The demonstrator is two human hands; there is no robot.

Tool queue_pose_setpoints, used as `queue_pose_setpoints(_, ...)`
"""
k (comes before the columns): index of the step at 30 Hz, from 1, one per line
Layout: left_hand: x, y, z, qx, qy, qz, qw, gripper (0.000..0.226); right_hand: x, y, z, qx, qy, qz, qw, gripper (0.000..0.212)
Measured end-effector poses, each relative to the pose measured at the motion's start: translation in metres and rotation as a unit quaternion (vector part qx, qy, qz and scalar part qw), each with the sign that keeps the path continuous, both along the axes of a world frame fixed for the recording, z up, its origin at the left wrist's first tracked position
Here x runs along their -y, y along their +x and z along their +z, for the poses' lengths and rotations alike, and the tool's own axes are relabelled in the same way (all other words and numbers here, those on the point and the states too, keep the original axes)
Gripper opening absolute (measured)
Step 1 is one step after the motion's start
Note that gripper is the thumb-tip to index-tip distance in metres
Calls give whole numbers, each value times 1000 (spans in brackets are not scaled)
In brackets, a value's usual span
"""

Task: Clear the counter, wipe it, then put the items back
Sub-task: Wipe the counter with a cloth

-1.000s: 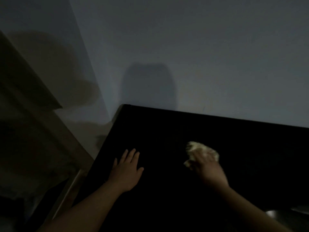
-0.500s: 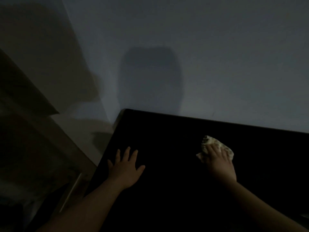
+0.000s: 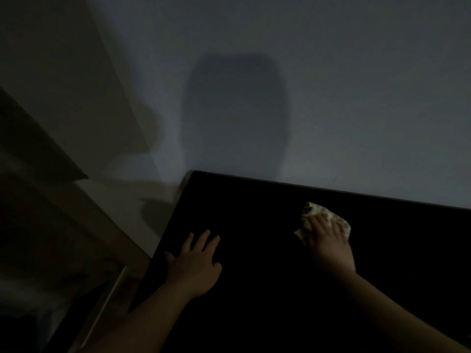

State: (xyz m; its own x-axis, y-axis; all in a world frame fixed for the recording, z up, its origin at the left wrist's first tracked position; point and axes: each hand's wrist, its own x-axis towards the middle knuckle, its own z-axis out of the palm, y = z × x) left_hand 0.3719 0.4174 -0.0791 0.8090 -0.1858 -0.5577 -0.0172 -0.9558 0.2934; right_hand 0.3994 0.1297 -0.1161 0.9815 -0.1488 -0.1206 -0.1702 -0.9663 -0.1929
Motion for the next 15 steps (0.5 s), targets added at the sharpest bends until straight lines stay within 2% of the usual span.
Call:
queue_pose_setpoints(2,-2,-2,-1,7,-3,-6,1000,58,-31,-8,1,23,-13,-25,999,58)
queue_pose_setpoints(3,-2,-2,-1,9,0,-6,1000,59,-51,-15,-4,44,-17,21,999,59)
queue_pose_setpoints(5,0,-2,-1,11,19,-3,1000,58,-81,-33,-18,79,-17,186,979,57)
queue_pose_setpoints(7,2,0,-1,14,27,1,1000,58,-82,-42,-16,20,-16,286,958,53)
queue_pose_setpoints(8,2,-1,-1,15,23,0,1000,58,-70,-37,-10,5,-23,298,954,55)
queue_pose_setpoints(9,0,-1,-1,17,18,-4,1000,58,-55,-29,-5,12,-29,292,956,62)
queue_pose_setpoints(11,-5,-3,-1,17,10,-17,1000,58,-25,-14,4,-7,-33,211,977,80)
queue_pose_setpoints(13,-8,-5,-1,19,7,-25,999,58,-14,-11,4,-19,-1,66,998,70)
queue_pose_setpoints(15,-7,-6,-3,23,6,-25,999,58,-33,-20,3,-11,17,6,1000,69)
